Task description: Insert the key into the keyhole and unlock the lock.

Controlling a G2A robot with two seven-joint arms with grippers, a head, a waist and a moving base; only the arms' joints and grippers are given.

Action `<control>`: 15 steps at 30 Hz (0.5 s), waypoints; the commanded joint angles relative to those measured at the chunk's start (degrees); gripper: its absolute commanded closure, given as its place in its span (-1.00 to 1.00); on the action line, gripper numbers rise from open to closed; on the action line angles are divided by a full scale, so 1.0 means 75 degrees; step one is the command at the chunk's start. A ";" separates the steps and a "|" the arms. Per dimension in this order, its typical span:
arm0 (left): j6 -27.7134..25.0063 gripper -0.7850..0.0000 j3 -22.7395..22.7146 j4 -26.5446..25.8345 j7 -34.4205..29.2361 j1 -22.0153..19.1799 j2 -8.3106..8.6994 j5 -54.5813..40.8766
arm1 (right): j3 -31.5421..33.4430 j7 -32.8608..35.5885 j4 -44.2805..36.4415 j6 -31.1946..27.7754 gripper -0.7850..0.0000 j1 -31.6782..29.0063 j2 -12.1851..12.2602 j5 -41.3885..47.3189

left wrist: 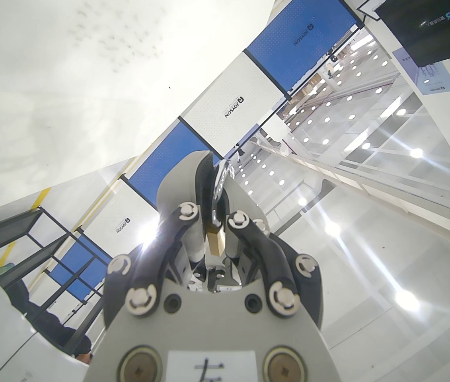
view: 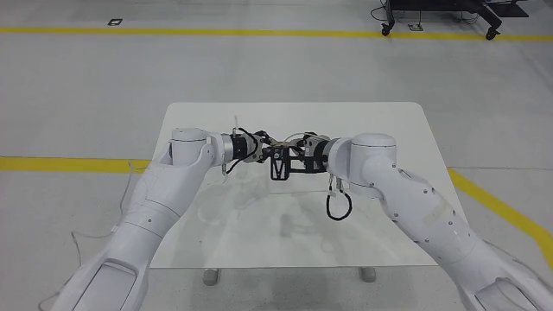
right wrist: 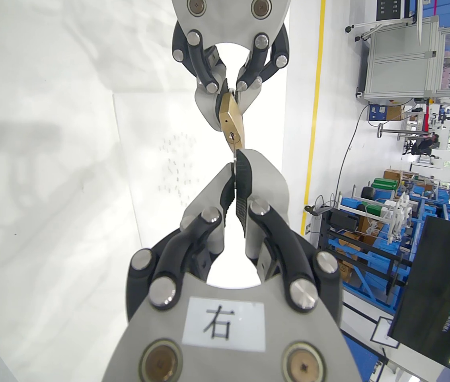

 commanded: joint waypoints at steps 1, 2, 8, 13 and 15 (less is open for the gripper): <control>0.0030 1.00 -0.0002 -0.0021 0.0011 0.0005 0.0006 0.0000 | -0.0051 0.0066 0.0010 -0.0001 1.00 0.0024 -0.0012 -0.0087; 0.0044 1.00 -0.0002 -0.0026 0.0029 0.0002 0.0009 0.0008 | -0.0081 0.0076 0.0011 -0.0003 1.00 0.0034 -0.0019 -0.0117; 0.0110 1.00 -0.0010 -0.0070 0.0104 0.0011 0.0019 -0.0018 | -0.0163 0.0007 0.0025 0.0003 1.00 0.0074 -0.0060 -0.0082; 0.0133 1.00 -0.0013 -0.0051 0.0142 0.0003 0.0022 -0.0059 | -0.0099 -0.0172 0.0005 -0.0029 1.00 0.0063 -0.0064 0.0007; 0.0156 1.00 0.0003 -0.0032 0.0023 -0.0001 0.0021 -0.0112 | -0.0048 -0.0254 -0.0027 -0.0068 1.00 0.0042 -0.0056 0.0040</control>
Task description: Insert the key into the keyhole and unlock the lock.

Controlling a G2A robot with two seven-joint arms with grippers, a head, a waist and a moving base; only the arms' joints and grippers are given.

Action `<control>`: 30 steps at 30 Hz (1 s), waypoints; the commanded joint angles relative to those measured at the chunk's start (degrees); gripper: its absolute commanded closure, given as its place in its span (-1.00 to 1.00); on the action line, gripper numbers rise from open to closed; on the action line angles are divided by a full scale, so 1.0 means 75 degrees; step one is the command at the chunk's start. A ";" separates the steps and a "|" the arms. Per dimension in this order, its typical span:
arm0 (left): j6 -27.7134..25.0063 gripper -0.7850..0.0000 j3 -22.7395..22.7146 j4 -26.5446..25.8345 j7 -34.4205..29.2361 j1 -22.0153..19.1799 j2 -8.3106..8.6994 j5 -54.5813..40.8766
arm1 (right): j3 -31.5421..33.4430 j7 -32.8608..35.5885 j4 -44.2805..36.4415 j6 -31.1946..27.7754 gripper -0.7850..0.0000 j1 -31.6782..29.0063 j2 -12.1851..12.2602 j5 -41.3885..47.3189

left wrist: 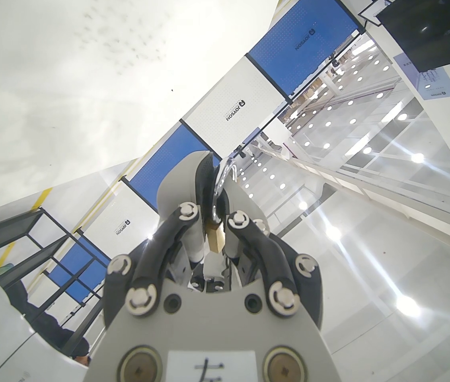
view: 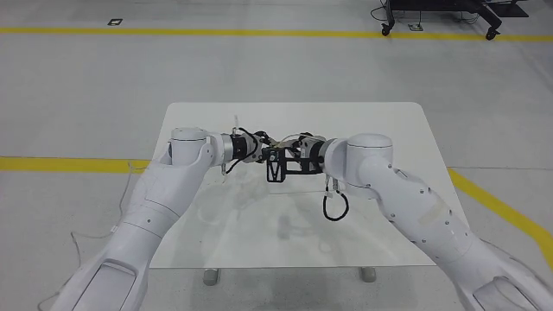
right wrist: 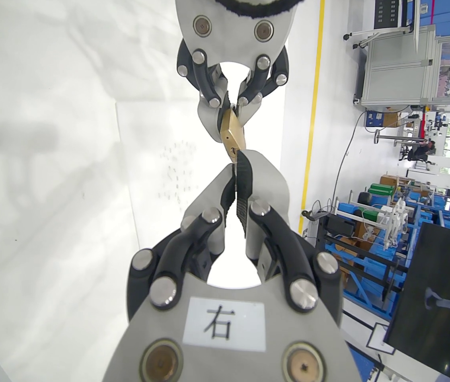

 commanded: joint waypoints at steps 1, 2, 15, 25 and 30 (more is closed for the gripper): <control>0.0019 1.00 0.0027 0.0033 -0.0196 -0.0009 0.0004 -0.0038 | 0.0070 -0.0117 -0.0030 -0.0059 1.00 -0.0028 0.0012 0.0064; 0.0001 1.00 0.0035 0.0067 -0.0291 -0.0016 0.0009 -0.0039 | 0.0110 -0.0172 -0.0049 -0.0114 1.00 -0.0039 0.0022 0.0084; -0.0139 1.00 0.0130 0.0497 -0.0640 -0.0151 0.0017 -0.0032 | 0.0281 -0.0383 -0.0185 -0.0485 1.00 -0.0236 0.0100 -0.0095; -0.0071 1.00 0.0206 0.0495 -0.0690 -0.0172 0.0006 -0.0103 | 0.0257 -0.0617 0.0055 -0.0514 1.00 -0.0220 0.0087 -0.0075; -0.0051 1.00 0.0249 0.0474 -0.0698 -0.0168 0.0006 -0.0102 | 0.0209 -0.0655 0.0126 -0.0474 1.00 -0.0180 0.0074 -0.0202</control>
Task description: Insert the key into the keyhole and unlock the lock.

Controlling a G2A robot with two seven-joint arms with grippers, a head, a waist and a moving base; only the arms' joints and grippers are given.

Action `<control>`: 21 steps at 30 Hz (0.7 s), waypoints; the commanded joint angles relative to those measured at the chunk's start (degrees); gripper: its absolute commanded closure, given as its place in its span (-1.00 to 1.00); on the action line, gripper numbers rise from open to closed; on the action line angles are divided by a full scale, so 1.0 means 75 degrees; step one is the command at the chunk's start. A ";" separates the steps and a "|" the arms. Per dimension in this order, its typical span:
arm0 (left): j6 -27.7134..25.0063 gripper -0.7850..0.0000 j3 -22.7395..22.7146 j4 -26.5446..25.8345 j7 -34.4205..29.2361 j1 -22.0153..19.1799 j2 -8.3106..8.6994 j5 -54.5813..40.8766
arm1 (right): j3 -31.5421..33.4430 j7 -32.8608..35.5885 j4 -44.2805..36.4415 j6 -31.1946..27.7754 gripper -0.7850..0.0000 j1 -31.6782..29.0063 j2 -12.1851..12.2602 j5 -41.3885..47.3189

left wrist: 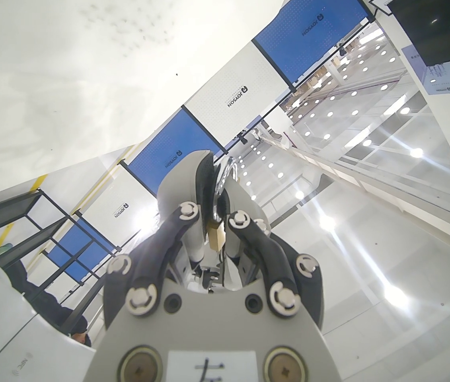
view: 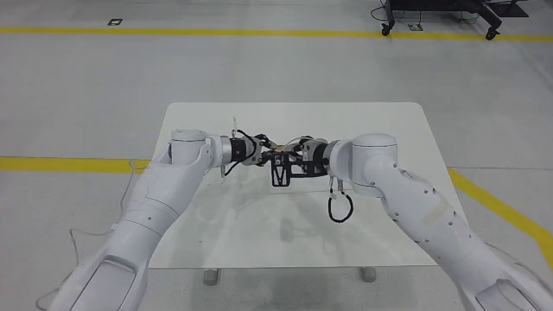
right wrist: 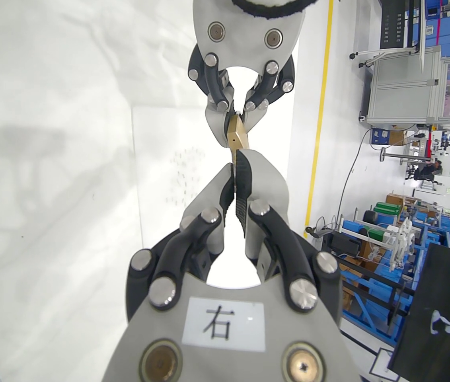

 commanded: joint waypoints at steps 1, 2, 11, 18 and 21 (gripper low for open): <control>0.0009 1.00 0.0007 -0.0001 0.0018 -0.0008 0.0000 -0.0003 | -0.0002 -0.0026 0.0003 0.0020 1.00 0.0014 -0.0004 -0.0029; 0.0003 1.00 0.0005 0.0008 0.0032 -0.0009 0.0001 -0.0007 | 0.0009 -0.0035 -0.0002 0.0027 1.00 0.0019 -0.0004 -0.0039; -0.0006 1.00 -0.0011 0.0087 0.0100 -0.0022 0.0002 -0.0084 | 0.0125 -0.0025 -0.0146 0.0028 1.00 -0.0050 0.0021 -0.0094; 0.0012 1.00 -0.0017 0.0076 0.0039 -0.0002 0.0014 -0.0143 | 0.0079 -0.0033 -0.0030 0.0009 1.00 -0.0023 0.0005 -0.0114; 0.0012 1.00 -0.0016 0.0069 0.0034 0.0003 0.0019 -0.0150 | 0.0038 -0.0056 0.0027 0.0015 1.00 0.0010 -0.0010 -0.0119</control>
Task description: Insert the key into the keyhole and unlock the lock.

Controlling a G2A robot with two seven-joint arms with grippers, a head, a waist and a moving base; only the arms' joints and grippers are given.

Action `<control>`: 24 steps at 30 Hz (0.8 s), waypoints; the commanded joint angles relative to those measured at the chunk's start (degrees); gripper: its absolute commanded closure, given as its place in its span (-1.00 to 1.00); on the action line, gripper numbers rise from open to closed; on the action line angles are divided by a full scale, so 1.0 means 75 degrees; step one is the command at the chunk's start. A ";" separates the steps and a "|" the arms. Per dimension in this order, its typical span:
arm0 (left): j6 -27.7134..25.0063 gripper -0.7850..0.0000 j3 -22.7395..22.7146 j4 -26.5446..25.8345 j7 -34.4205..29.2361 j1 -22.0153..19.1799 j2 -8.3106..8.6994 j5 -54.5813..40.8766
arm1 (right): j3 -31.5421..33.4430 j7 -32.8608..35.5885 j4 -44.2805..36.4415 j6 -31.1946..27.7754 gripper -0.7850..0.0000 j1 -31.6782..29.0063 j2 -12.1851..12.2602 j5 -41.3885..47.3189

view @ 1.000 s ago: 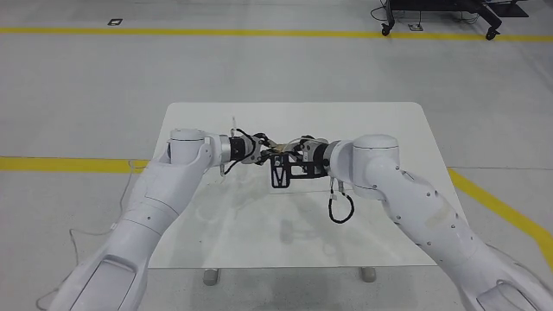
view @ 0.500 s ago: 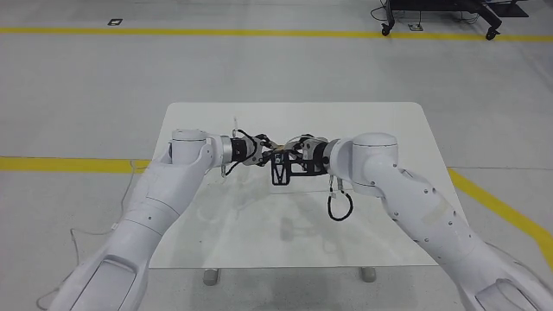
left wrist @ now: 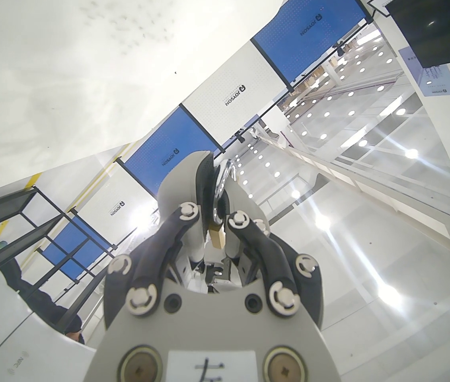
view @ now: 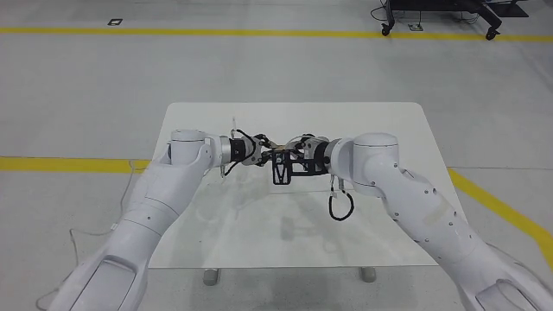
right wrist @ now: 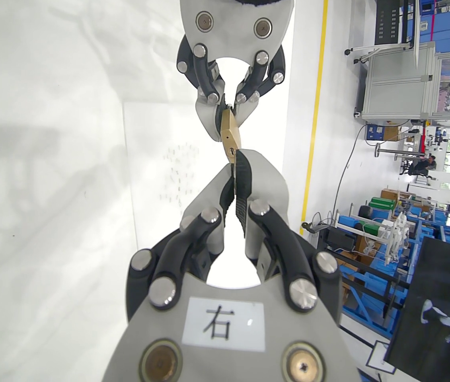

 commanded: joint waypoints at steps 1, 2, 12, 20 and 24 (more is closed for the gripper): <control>0.0000 1.00 -0.0005 -0.0002 -0.0036 0.0009 -0.0001 -0.0053 | -0.0023 -0.0020 0.0027 -0.0002 1.00 0.0021 -0.0009 0.0010; -0.0004 1.00 -0.0004 -0.0003 -0.0052 0.0008 -0.0003 -0.0079 | -0.0031 -0.0025 0.0041 0.0002 1.00 0.0027 -0.0013 0.0015; -0.0007 1.00 0.0053 0.0006 -0.0071 -0.0022 -0.0011 -0.0113 | -0.0055 -0.0086 0.0014 0.0059 1.00 0.0045 -0.0037 0.0021; -0.0267 1.00 -0.0072 0.0269 -0.0409 -0.0019 0.0020 -0.0286 | 0.0808 -0.0741 0.0215 -0.0359 1.00 -0.0048 0.0088 0.1184; -0.0148 1.00 -0.0046 0.0428 -0.1018 -0.0024 0.0039 -0.0416 | 0.1149 -0.0973 0.0228 -0.0869 1.00 -0.0177 0.0182 0.1683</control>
